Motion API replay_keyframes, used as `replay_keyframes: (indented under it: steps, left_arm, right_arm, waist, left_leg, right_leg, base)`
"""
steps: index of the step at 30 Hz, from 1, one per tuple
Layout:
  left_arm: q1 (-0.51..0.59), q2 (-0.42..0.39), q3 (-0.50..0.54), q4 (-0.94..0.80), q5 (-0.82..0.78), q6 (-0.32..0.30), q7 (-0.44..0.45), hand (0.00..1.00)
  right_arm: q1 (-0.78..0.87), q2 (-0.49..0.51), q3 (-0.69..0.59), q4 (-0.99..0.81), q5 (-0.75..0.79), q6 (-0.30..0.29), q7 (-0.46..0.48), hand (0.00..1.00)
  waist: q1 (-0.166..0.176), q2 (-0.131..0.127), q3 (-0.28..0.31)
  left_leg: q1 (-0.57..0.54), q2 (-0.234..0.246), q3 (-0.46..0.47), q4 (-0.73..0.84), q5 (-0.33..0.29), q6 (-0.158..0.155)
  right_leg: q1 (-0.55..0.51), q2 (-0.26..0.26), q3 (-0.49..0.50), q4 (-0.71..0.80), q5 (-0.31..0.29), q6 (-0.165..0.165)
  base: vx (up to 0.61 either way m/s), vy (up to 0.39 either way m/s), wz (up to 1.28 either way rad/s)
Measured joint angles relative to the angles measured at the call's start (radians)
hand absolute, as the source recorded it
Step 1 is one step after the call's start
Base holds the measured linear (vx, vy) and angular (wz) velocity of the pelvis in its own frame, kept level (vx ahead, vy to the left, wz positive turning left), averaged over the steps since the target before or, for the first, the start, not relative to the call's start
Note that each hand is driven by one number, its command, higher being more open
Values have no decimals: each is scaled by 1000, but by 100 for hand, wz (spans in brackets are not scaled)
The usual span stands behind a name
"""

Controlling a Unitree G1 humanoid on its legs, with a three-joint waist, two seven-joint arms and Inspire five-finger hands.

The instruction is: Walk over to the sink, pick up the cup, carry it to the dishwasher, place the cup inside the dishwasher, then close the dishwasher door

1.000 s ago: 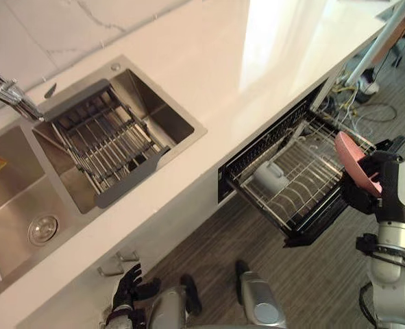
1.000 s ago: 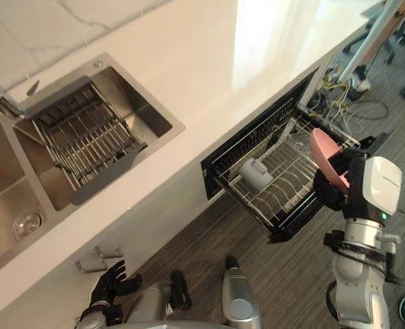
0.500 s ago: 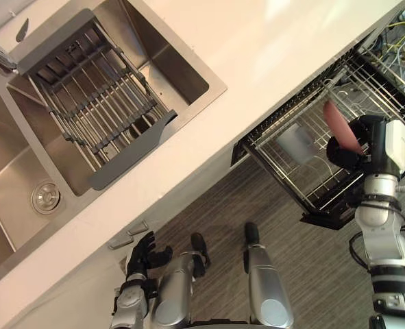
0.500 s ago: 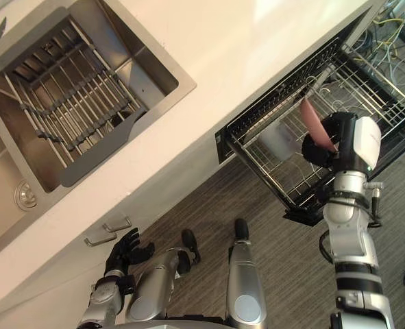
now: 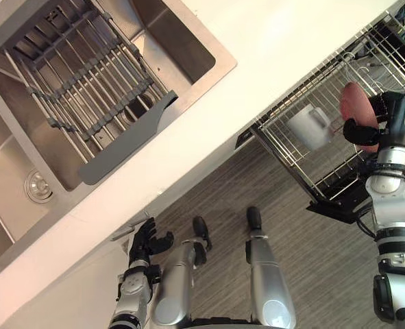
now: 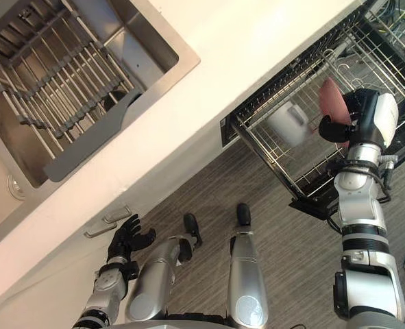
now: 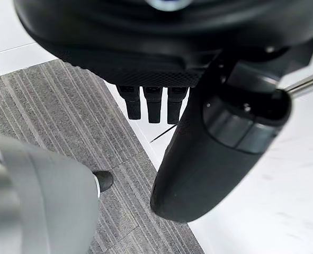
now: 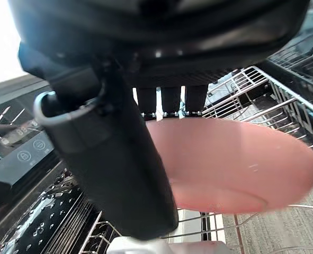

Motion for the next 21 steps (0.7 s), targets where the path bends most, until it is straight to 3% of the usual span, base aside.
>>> replay_keyframes:
  steps: [7, 11, 21]
  left_arm:
    - [-14, -2, 2, -18, -1, -1, 4, 90]
    - [-17, -2, 9, -30, -20, -1, 18, 90]
    - [-22, -2, 45, -37, -37, 4, 16, 90]
  right_arm:
    - [-48, 0, 35, 7, 4, 3, 0, 90]
    - [-44, 9, 33, -54, 21, 4, 0, 90]
    - [112, 97, -23, -259, 200, -26, 37, 90]
  waist:
    - [12, -3, 2]
    - [11, -19, 12]
    - [13, -35, 20]
  left_leg:
    - [-7, 5, -1, 9, 0, 0]
    - [-7, 7, -3, 17, 0, 0]
    - [12, 14, -19, 36, -4, -6]
  right_leg:
    - [-2, 7, 7, -9, 10, -1]
    - [-2, 11, 15, -10, 13, -1]
    - [26, 26, 16, -10, 21, -6]
  base:
    - [-4, -2, -2]
    - [7, -2, -7]
    - [-11, -4, -2]
